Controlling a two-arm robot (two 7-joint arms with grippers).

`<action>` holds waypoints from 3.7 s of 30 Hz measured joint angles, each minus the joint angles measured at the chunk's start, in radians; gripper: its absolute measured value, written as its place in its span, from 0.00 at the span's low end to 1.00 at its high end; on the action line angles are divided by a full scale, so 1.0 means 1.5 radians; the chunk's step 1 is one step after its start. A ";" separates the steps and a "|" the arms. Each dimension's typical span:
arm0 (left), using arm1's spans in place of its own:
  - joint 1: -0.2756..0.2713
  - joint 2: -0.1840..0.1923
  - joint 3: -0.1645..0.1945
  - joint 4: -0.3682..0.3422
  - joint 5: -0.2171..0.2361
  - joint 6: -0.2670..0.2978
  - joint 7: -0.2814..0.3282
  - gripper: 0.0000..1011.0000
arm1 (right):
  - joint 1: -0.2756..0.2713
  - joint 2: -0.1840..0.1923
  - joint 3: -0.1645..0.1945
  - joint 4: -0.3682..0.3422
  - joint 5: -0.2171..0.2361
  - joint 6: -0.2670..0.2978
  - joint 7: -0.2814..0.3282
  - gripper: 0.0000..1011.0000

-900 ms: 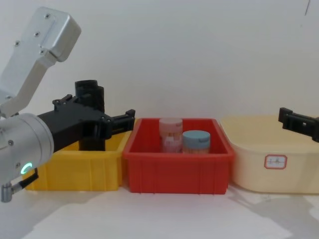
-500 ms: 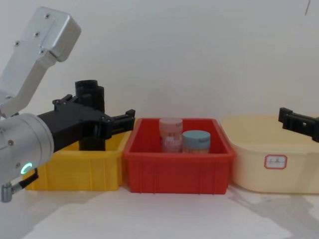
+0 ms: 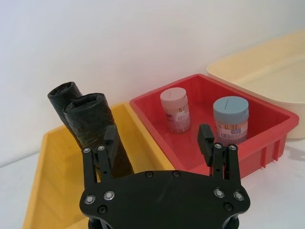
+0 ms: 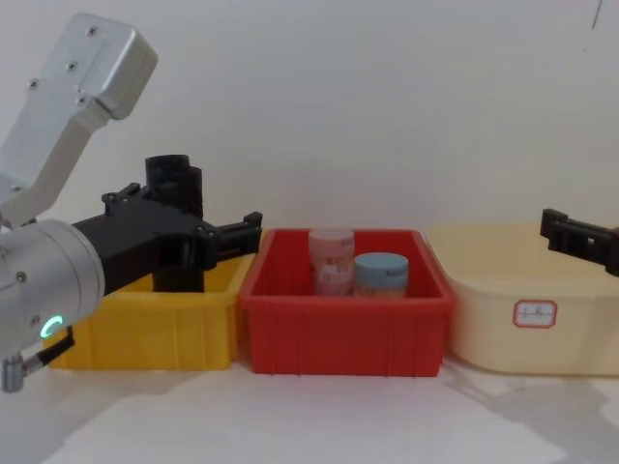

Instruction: Pick up the garbage bag with the one hand and transfer it to the other hand.

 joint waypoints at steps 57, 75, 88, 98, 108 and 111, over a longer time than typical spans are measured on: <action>-0.097 -0.063 -0.068 0.170 -0.042 0.028 -0.038 0.99 | 0.000 0.000 0.000 0.000 0.000 0.000 0.000 0.99; -0.161 -0.098 -0.062 0.251 -0.034 0.004 -0.066 0.83 | 0.000 0.000 0.000 0.000 0.000 0.000 0.000 0.99; -0.167 -0.105 -0.073 0.239 -0.024 -0.007 -0.063 0.53 | 0.000 0.000 0.000 0.000 0.000 0.000 0.000 0.99; -0.169 -0.102 -0.081 0.192 -0.018 -0.011 -0.066 0.48 | 0.000 0.000 0.000 0.000 0.000 0.000 0.000 0.99; -0.186 -0.101 -0.079 0.153 -0.027 -0.011 -0.108 0.42 | 0.000 0.000 0.000 0.000 0.000 0.000 0.000 0.99; -0.191 -0.102 -0.077 0.147 -0.032 -0.009 -0.122 0.41 | 0.000 0.000 0.000 0.000 0.000 0.000 0.000 0.99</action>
